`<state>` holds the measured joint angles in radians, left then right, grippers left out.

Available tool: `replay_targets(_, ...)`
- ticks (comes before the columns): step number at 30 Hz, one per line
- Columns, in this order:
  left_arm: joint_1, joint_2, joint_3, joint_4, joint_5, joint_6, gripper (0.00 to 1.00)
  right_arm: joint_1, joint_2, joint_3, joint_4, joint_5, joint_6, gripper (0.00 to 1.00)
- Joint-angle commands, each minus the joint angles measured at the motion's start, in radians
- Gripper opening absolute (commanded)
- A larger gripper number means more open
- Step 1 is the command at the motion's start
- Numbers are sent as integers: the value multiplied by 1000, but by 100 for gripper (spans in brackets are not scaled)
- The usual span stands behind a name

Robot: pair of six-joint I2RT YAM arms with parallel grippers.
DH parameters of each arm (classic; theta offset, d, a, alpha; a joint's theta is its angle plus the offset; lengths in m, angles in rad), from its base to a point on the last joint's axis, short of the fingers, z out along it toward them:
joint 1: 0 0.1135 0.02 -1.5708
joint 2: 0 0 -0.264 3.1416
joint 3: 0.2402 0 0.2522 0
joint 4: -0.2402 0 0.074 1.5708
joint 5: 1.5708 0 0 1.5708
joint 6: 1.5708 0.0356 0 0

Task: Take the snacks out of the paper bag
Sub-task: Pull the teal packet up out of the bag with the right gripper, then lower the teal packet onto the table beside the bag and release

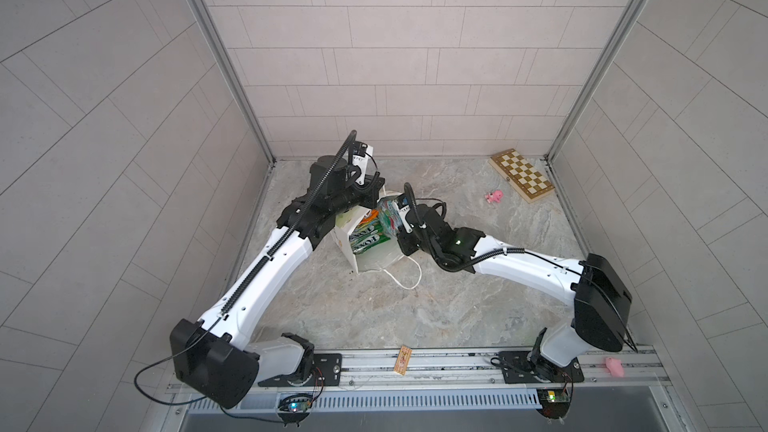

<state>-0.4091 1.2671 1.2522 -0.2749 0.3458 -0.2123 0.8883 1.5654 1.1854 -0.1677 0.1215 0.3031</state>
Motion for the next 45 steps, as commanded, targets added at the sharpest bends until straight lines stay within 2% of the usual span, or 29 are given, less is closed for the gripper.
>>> replay_targets(1, -5, 0, -6, 6, -9, -3, 0, 5, -85, -14, 15, -4, -33, 0)
replay_targets(9, -5, 1, -5, 6, -5, -4, 0, 5, -239, -66, 10, -15, -105, 0)
replay_targets(15, -5, 3, -4, 6, -2, -5, 0, 5, -347, -77, -20, 35, -130, 0)
replay_targets(25, -5, 4, -4, 6, 14, -8, 0, -5, -536, -153, -32, 245, -134, 0)
replay_targets(30, -9, 12, 1, 8, 50, -9, 0, -65, -614, -208, -54, 326, -77, 0)
replay_targets(34, -20, 12, 2, 9, 63, 0, 0, -177, -659, -261, -72, 260, 5, 0)
replay_targets(37, -28, 11, 1, 9, 75, 8, 0, -288, -647, -298, -75, 151, 51, 0)
replay_targets(41, -36, 9, 1, 10, 78, 13, 0, -412, -559, -317, -61, -2, 74, 0)
replay_targets(45, -41, 11, 0, 9, 78, 13, 0, -464, -443, -308, -6, -111, 83, 0)
